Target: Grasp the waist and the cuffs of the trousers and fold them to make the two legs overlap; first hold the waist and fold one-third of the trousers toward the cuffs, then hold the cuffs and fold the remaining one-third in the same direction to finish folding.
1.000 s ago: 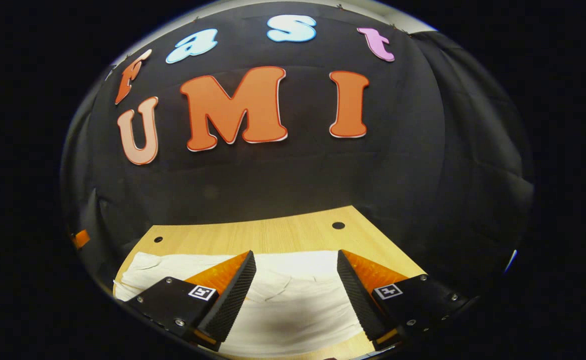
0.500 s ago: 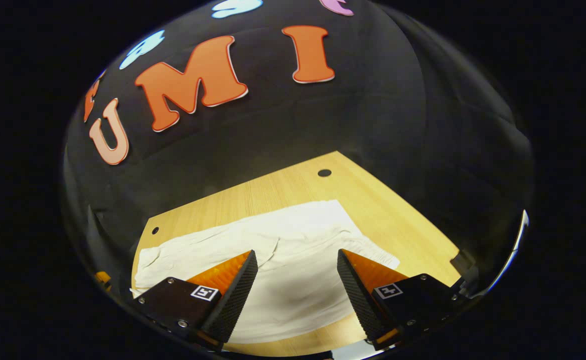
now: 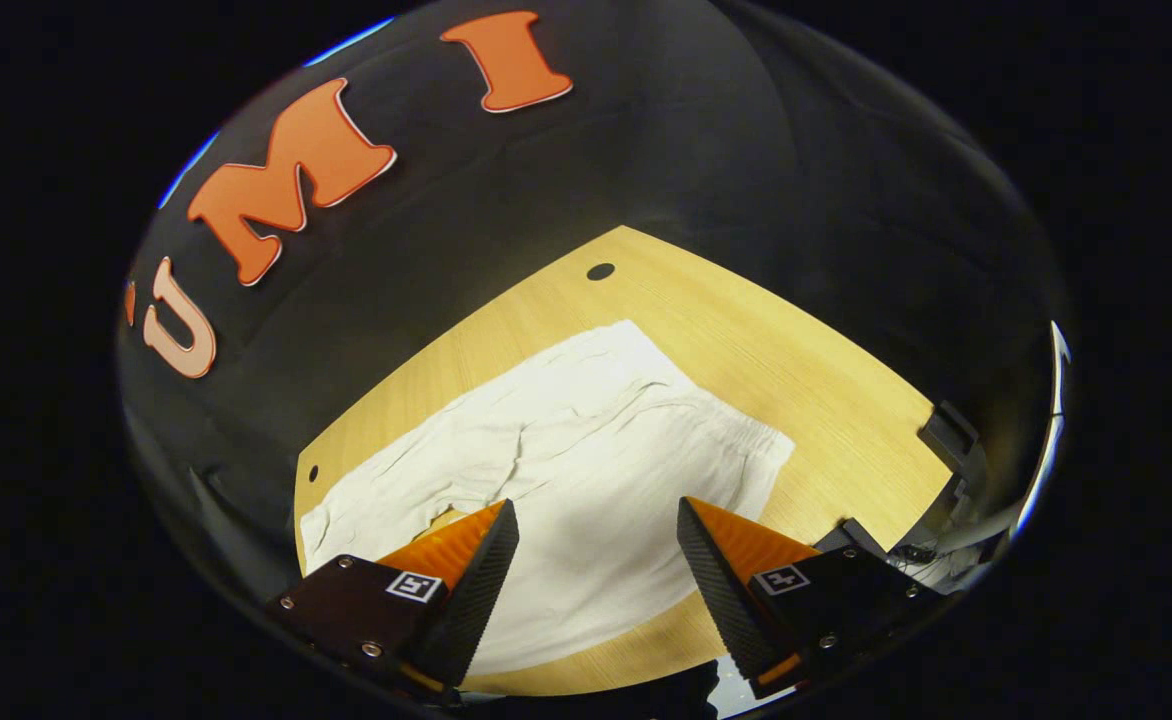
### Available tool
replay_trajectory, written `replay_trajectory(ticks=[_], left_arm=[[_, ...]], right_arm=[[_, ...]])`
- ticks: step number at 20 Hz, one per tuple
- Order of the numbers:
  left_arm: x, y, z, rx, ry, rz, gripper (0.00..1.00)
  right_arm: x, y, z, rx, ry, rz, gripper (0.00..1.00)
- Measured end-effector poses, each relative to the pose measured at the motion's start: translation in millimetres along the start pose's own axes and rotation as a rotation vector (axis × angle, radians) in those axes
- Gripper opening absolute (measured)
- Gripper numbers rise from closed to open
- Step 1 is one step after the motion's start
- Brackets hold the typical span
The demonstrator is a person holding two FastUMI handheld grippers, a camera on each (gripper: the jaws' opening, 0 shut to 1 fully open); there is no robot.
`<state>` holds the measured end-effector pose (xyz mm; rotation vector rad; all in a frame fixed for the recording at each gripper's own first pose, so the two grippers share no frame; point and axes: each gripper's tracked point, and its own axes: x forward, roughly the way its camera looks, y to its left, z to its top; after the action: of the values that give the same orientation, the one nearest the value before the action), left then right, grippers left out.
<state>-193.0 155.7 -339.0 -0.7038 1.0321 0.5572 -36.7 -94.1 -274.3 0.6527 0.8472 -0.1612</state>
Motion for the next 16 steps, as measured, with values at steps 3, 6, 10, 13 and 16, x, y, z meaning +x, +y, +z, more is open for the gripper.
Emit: replay_trajectory(ticks=[3, 6, 10, 13, 16], left_arm=[[4.8, 25.6, -4.9, -0.067, 0.031, 0.019, 0.98], [10.0, 48.5, -8.0, -0.140, 0.067, 0.013, 1.00], [18.0, 64.8, -8.3, -0.207, 0.108, 0.006, 1.00], [29.6, 72.5, -8.9, -0.254, 0.142, -0.021, 0.99], [48.5, 84.5, -8.4, -0.275, 0.150, -0.029, 0.99]], right_arm=[[12.2, -23.3, -20.5, 0.058, 0.064, -0.034, 0.97], [23.8, -41.0, -33.7, 0.115, 0.114, -0.057, 0.97], [38.2, -55.0, -47.6, 0.165, 0.164, -0.074, 0.97], [48.2, -62.1, -53.2, 0.184, 0.183, -0.088, 0.98], [53.9, -70.8, -54.3, 0.185, 0.186, -0.103, 0.98]])
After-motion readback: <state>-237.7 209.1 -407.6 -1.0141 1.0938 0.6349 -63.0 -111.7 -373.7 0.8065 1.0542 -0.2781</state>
